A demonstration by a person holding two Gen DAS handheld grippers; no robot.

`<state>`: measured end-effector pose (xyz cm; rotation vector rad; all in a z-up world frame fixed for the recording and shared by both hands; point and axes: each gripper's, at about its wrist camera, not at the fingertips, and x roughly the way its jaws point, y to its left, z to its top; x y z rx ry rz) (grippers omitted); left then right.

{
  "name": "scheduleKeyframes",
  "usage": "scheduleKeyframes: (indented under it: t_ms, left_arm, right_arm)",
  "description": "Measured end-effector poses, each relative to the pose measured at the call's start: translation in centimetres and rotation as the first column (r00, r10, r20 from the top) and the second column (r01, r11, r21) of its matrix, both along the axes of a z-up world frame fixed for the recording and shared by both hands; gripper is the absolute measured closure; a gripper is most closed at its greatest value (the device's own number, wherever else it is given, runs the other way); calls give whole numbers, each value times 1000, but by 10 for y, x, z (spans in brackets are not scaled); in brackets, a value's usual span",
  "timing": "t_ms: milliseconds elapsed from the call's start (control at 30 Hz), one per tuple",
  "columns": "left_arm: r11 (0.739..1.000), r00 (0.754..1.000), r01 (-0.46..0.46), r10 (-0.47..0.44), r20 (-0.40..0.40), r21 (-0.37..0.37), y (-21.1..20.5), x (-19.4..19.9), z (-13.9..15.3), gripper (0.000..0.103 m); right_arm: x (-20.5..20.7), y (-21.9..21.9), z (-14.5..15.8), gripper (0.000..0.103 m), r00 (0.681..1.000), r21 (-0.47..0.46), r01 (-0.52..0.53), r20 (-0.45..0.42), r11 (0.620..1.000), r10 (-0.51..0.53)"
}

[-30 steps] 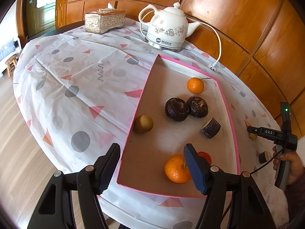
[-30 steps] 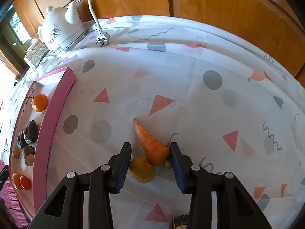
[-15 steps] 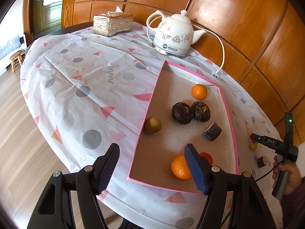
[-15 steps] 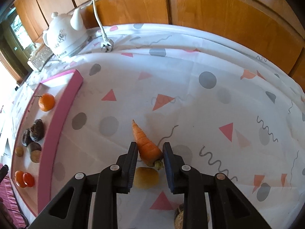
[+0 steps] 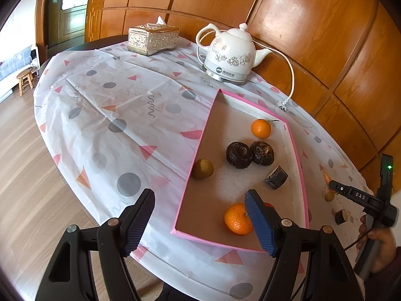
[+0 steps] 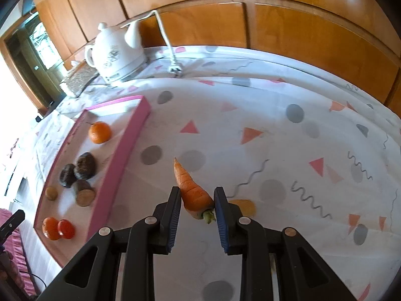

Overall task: Organize fruits
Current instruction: 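Carry the carrot into the pink tray and open the right gripper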

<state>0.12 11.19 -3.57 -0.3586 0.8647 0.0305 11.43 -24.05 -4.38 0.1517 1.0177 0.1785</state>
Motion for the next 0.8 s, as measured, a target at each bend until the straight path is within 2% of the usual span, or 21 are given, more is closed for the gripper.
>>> scheduleKeyframes:
  t_ms: [400,800]
  left_arm:
    - [999,999,-41,41,-1,-16,10,-7,0,26]
    - [997,998,-68,67,-20,-33,16,-5,-6,26]
  right_arm:
    - [-16,35,8,76,998,71,-51,27,996,49]
    - [-26,96,28,76,978,123,-204,73,971,197]
